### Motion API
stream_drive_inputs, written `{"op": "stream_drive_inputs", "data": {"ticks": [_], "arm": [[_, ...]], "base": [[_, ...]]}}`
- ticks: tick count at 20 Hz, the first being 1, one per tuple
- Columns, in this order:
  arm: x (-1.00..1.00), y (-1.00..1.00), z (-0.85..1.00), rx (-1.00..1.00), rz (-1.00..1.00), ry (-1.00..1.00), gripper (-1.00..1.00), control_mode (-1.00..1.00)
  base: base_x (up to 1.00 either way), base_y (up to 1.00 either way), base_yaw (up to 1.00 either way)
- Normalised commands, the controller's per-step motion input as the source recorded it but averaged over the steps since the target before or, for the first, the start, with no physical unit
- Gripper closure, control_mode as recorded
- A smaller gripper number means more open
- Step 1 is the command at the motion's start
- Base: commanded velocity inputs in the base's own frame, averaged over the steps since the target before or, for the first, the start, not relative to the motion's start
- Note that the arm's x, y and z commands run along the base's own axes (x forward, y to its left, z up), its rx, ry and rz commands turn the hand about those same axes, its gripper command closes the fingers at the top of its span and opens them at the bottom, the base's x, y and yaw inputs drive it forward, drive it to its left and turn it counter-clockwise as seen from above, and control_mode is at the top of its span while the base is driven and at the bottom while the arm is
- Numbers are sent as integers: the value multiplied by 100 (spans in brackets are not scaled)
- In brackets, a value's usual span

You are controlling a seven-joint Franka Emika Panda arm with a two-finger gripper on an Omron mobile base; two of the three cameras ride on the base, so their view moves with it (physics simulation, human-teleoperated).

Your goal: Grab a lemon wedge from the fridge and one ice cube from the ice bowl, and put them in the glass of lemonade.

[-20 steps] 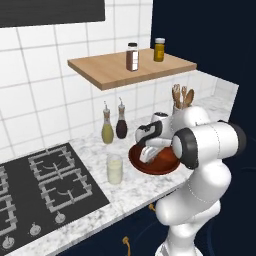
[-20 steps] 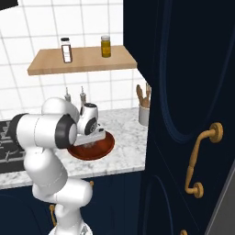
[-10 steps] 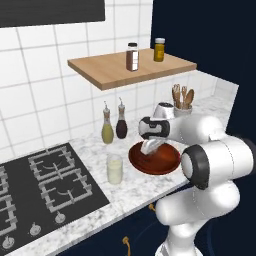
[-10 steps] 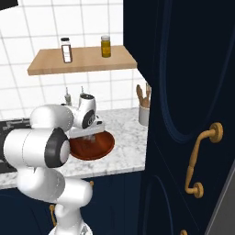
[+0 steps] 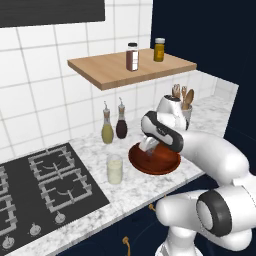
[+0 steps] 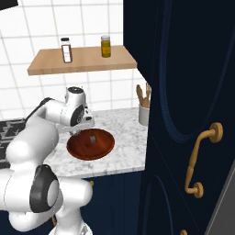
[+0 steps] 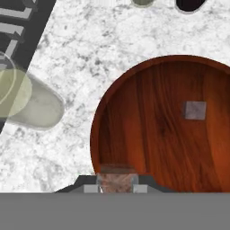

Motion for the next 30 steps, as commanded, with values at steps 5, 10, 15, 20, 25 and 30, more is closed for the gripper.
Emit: {"op": "stream_drive_inputs", "data": {"ticks": [5,10,15,20,25,30], "arm": [[-24,98,89,0,1,0,100,-100],[0,84,40,-6,0,9,100,-100],[0,7,-19,-1,0,7,100,-100],[14,2,-11,-1,0,5,100,-100],[18,0,-4,-1,0,5,100,-100],[17,7,0,0,-4,0,100,-100]], "base": [[0,0,0],[0,0,0],[0,0,0],[0,0,0],[0,0,0],[0,0,0]]}}
